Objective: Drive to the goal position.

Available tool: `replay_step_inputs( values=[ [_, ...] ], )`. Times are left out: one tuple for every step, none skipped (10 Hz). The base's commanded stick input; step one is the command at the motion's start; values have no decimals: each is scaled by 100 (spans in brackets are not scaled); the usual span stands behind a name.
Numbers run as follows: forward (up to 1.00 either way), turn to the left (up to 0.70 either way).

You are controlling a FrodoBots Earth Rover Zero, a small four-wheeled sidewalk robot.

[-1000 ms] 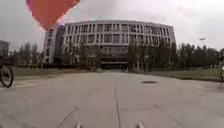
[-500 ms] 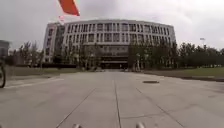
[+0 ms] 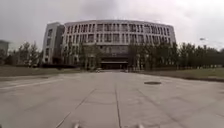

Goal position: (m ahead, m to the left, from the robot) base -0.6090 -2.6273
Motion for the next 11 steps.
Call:
replay_step_inputs(
  values=[
    [50,0],
    [50,0],
    [50,0],
    [50,0],
    [50,0],
    [50,0],
    [50,0],
    [50,0],
    [50,0],
    [50,0],
    [50,0]
  ],
)
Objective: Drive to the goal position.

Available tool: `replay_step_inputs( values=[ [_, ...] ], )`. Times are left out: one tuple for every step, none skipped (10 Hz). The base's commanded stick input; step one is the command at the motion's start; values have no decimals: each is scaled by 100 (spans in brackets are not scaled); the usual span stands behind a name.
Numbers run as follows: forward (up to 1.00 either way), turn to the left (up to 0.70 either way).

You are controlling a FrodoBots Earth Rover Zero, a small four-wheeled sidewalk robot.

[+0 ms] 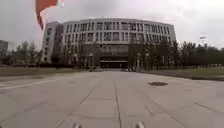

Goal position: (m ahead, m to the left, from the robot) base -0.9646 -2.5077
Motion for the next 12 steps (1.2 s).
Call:
replay_step_inputs(
  values=[
    [50,0],
    [50,0],
    [50,0],
    [50,0],
    [50,0],
    [50,0],
    [50,0],
    [50,0],
    [50,0],
    [50,0],
    [50,0],
    [50,0]
  ],
)
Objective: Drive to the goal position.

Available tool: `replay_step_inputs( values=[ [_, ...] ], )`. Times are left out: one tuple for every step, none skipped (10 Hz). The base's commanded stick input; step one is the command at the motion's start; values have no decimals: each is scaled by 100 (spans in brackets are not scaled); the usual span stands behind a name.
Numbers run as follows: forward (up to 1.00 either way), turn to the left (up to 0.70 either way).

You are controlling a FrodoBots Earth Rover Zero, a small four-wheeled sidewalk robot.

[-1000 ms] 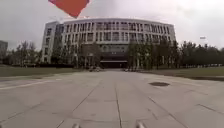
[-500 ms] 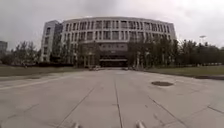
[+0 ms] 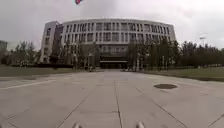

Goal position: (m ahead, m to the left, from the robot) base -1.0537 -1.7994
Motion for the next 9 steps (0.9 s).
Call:
replay_step_inputs(
  values=[
    [50,0],
    [50,0],
    [50,0],
    [50,0],
    [50,0],
    [50,0],
    [50,0],
    [50,0],
    [50,0]
  ],
)
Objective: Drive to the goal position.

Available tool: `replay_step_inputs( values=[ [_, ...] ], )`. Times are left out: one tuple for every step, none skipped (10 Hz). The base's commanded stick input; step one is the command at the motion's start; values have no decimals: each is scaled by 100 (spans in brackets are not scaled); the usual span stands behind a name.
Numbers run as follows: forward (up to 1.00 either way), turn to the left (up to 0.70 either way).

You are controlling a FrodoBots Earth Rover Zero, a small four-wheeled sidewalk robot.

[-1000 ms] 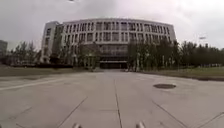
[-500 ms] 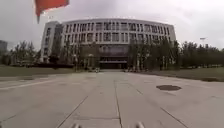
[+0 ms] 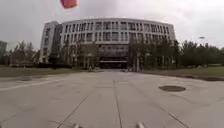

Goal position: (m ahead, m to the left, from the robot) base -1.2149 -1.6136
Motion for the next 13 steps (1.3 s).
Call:
replay_step_inputs(
  values=[
    [50,0],
    [50,0],
    [50,0],
    [50,0],
    [50,0],
    [50,0],
    [50,0],
    [50,0],
    [50,0],
    [50,0],
    [50,0],
    [50,0],
    [50,0]
  ],
)
